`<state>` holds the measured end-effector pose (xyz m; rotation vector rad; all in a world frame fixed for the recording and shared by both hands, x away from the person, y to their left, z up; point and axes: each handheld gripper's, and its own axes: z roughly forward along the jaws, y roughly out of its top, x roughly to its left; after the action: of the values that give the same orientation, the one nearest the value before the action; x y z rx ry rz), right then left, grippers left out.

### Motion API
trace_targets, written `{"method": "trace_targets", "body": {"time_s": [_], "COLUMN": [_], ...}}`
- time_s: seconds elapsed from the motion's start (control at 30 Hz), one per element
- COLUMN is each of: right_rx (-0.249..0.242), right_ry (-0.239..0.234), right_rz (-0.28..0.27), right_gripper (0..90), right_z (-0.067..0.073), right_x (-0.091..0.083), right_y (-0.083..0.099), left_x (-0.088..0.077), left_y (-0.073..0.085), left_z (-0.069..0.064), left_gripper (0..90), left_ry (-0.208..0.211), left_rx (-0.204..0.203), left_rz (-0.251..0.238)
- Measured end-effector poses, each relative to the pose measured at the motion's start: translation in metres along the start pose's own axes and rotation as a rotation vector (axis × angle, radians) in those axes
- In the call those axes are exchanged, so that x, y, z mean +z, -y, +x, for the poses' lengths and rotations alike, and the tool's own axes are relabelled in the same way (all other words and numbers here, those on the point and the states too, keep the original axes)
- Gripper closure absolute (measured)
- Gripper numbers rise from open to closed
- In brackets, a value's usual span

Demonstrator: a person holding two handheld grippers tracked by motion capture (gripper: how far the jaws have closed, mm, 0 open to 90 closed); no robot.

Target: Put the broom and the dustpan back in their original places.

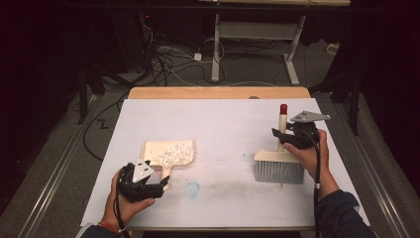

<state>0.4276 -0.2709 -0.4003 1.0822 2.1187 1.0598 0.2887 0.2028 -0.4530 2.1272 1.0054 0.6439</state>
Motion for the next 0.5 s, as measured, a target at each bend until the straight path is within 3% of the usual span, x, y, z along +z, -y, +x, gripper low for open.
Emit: {"method": "trace_targets", "body": {"time_s": [0.1,0.17,0.23,0.5], "right_rx": [-0.006,-0.004,-0.019,-0.041], "right_ry": [0.037,0.038,0.033,0.024], "right_rz": [-0.042,-0.078,-0.088,-0.162], "right_gripper": [47.3,46.6,44.8,39.1], "right_z": [0.001,0.004,0.007,0.017], "right_x": [-0.003,-0.007,-0.009,-0.023], "right_y": [-0.004,-0.006,-0.008,-0.01], "left_x": [0.001,0.001,0.0,0.002], "left_y": [0.007,0.011,0.013,0.017], "left_z": [0.001,0.002,0.002,0.002], "left_gripper": [18.8,18.8,18.8,18.8], "left_ry": [-0.018,-0.012,-0.028,-0.025], "left_rx": [0.014,0.001,0.008,0.023], "left_rz": [-0.024,-0.036,-0.043,-0.052]}}
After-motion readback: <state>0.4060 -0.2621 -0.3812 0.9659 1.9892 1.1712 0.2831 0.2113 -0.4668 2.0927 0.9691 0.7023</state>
